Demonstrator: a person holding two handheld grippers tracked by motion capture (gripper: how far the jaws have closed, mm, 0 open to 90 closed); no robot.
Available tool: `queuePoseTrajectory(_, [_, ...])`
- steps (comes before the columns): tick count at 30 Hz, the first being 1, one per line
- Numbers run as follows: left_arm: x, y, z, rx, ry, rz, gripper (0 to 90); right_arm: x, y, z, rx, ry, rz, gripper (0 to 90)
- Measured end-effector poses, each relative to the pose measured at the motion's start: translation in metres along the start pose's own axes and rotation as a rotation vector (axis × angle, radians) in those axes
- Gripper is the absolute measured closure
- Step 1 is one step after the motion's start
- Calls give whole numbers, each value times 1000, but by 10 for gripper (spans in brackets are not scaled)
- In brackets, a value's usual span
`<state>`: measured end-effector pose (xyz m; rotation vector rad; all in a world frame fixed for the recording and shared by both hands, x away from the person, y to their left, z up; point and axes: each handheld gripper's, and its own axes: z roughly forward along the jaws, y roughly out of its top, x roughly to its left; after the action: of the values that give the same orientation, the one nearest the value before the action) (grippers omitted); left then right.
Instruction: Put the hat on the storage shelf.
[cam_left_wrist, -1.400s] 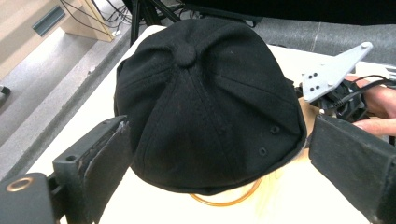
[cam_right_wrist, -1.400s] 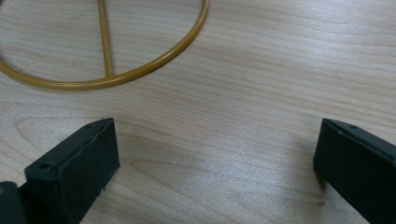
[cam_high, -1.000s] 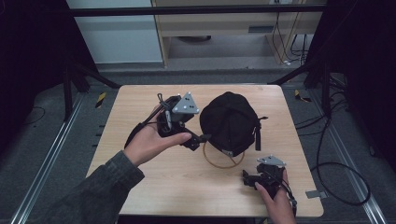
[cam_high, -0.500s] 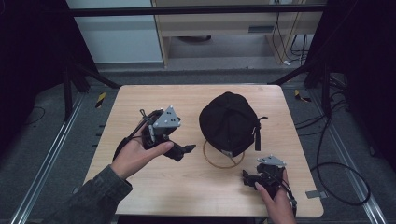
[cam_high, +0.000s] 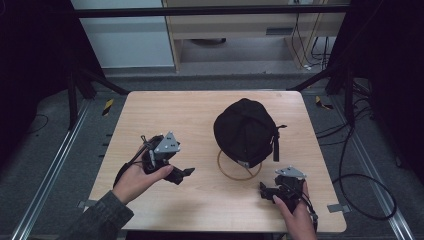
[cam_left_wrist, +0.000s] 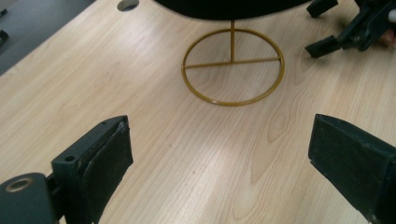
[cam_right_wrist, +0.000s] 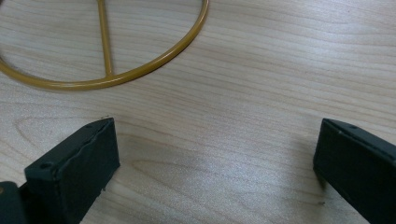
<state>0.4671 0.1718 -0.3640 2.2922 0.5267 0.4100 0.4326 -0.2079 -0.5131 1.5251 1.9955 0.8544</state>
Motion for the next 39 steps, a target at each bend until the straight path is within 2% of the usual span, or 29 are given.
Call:
queuePoseTrajectory(5, [5,-15,6,17,8,-3,60,0,0,0,0,0,0,4])
queuePoseTrajectory(6, [7,-23,9,27,6,-12,60,0,0,0,1,0,-1,3])
queuePoseTrajectory(11, [11,-37,13,36,16,-33,62,0,0,0,1,0,-1,4])
queuePoseTrajectory(14, [14,-50,16,39,7,-63,63,0,0,0,0,0,-1,4])
queuePoseTrajectory(17, [16,-56,17,45,4,-71,63,0,0,0,0,0,-1,3])
queuePoseTrajectory(26, [25,-95,27,91,30,-137,65,0,0,0,1,0,-1,3])
queuePoseTrajectory(29, [27,-102,28,104,37,-144,65,0,0,0,0,0,0,4])
queuePoseTrajectory(30, [30,-108,29,109,43,-160,64,0,0,0,0,0,-1,4])
queuePoseTrajectory(31, [30,-108,29,109,43,-160,64,0,0,0,0,0,-1,4])
queuePoseTrajectory(39, [43,-138,34,81,65,-220,64,0,0,0,0,0,0,3])
